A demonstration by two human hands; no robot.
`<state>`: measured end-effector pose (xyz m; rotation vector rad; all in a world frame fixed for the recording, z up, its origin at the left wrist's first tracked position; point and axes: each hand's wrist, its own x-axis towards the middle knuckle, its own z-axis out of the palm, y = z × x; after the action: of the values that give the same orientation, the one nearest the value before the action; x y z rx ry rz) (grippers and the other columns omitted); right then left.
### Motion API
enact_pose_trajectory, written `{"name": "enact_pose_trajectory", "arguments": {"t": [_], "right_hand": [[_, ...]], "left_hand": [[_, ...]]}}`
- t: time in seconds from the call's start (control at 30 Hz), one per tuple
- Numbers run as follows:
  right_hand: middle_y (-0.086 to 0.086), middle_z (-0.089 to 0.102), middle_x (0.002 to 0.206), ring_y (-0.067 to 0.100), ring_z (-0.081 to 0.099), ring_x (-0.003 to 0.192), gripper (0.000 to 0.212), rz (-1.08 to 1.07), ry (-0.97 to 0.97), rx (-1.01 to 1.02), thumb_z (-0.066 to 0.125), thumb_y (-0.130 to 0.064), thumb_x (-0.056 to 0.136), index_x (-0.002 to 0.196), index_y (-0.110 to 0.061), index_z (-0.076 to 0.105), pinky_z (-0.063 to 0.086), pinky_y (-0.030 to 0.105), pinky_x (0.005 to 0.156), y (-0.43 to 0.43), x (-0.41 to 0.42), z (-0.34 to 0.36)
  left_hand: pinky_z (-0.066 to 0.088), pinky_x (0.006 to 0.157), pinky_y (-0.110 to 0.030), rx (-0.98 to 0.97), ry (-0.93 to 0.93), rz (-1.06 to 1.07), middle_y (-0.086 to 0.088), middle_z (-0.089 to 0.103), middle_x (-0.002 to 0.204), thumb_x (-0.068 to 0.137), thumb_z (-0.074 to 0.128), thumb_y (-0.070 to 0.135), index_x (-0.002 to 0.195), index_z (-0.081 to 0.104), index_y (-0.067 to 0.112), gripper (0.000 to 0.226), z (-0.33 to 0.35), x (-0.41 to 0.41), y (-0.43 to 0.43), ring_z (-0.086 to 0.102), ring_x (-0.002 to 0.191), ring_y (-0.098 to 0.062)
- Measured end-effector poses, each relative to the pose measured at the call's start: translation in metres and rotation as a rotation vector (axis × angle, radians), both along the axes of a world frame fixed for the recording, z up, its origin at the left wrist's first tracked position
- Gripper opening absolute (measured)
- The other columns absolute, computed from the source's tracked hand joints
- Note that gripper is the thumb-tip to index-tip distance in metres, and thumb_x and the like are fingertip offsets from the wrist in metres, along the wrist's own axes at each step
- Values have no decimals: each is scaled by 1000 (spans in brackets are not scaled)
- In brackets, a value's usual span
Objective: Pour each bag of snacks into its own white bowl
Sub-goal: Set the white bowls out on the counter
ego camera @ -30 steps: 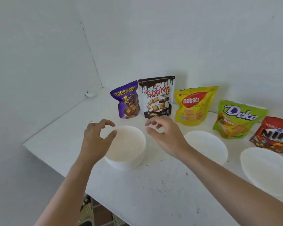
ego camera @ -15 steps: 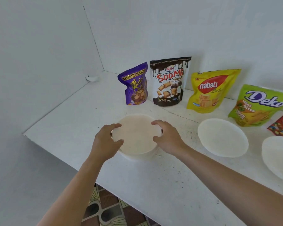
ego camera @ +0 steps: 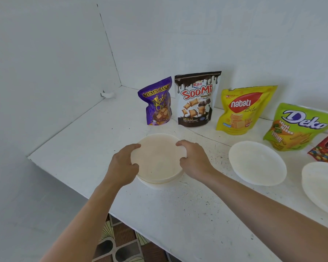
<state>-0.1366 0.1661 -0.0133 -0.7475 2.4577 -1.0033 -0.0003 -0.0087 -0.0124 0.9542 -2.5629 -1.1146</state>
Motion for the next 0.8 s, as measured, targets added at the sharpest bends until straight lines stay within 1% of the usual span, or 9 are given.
{"name": "enact_pose_trajectory", "arguments": {"t": [0.07,0.2,0.3,0.33,0.4,0.47,0.6,0.73,0.8], "right_hand": [[9,54,139,22,54,113,62,-9,12,9,52,4,88,144,-21,48,47,28,89,0,3,1],[8,58,134,22,58,105,57,-1,34,25,53,0,89,142,-22,50,49,31,89,1,4,6],[9,54,132,26,51,121,54,-22,87,22,51,-4,91,140,-25,51,42,44,104,3,3,15],[8,55,133,25,49,124,53,-24,100,-8,50,-3,91,140,-24,52,42,43,104,4,2,20],[5,58,128,22,52,118,53,-38,83,-106,49,0,91,140,-20,53,46,29,88,9,-1,33],[4,57,124,19,56,107,53,-52,94,-170,48,3,91,140,-17,54,40,22,76,19,-6,49],[2,56,130,2,52,74,52,-115,166,-285,49,1,91,139,-19,55,36,14,66,50,-14,70],[-2,59,125,4,48,77,48,-207,241,-338,50,2,90,133,-19,60,34,12,65,96,-14,75],[-1,64,116,7,52,78,46,-257,276,-346,53,1,88,128,-20,64,36,12,64,122,-12,72]], "left_hand": [[46,96,-31,6,8,8,-2,54,143,80,55,-9,142,55,23,70,2,0,0,53,127,-27],[45,96,-32,25,24,6,7,51,134,81,54,-8,141,55,25,68,12,-1,-1,50,124,-20],[39,95,-27,22,14,-17,12,47,132,83,54,-7,141,54,26,66,21,-2,-2,43,118,-13],[40,97,-28,30,28,-22,10,49,136,83,54,-7,140,55,26,66,25,-3,-3,44,120,-13],[46,104,-37,53,69,-38,6,52,141,81,55,-6,136,58,30,67,36,-8,-5,49,126,-18],[52,100,-43,89,118,-50,3,54,140,80,54,-5,133,59,35,67,51,-16,-3,54,126,-22],[53,84,-33,127,232,-113,3,56,135,86,50,-5,136,57,38,66,76,-33,20,60,117,-19],[55,92,-38,225,309,-178,1,58,135,85,52,-8,135,59,37,68,82,-47,59,59,121,-22],[55,90,-37,250,327,-211,2,57,136,86,53,-10,133,60,38,68,80,-54,81,58,122,-22]]}}
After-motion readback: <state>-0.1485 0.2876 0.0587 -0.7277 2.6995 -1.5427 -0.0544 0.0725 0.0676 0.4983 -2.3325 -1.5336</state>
